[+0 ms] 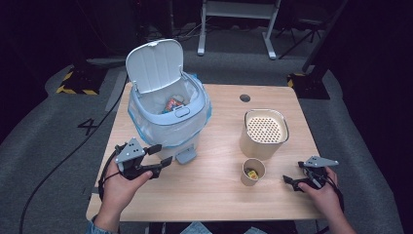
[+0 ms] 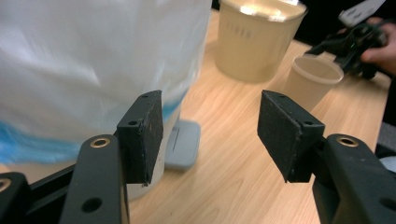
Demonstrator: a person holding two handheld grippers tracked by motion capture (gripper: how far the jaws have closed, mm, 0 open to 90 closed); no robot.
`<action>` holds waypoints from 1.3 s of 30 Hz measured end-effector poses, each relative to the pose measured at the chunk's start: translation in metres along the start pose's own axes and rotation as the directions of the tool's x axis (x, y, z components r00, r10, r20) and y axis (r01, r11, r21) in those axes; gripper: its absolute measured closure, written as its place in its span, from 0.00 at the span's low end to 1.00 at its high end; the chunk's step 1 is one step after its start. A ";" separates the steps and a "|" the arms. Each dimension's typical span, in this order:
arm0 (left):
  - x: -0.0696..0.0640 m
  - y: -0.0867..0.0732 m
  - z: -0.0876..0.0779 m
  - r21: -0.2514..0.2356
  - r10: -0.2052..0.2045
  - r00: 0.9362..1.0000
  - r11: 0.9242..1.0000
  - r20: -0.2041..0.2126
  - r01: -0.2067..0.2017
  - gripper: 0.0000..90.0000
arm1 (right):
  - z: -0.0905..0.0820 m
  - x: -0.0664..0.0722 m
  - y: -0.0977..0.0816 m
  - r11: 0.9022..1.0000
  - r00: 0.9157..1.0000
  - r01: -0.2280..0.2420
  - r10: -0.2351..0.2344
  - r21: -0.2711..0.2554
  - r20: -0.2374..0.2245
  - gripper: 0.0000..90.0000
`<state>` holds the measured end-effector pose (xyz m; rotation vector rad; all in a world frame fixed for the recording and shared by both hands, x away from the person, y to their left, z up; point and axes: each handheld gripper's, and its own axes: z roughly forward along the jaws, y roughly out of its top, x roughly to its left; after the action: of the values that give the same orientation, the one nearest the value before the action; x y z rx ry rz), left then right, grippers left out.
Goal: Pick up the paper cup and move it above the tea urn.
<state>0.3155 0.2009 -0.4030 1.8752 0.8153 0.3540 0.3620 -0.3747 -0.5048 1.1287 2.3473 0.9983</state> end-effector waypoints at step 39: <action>0.007 -0.072 0.066 0.373 0.033 0.999 0.927 0.001 -0.031 0.34 | -0.016 0.060 0.028 0.994 0.977 0.101 -0.108 -0.047 -0.183 0.20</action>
<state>0.3317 0.1782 -0.4968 2.2441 0.9043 0.2336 0.3303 -0.3229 -0.4741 0.9231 2.4912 1.1484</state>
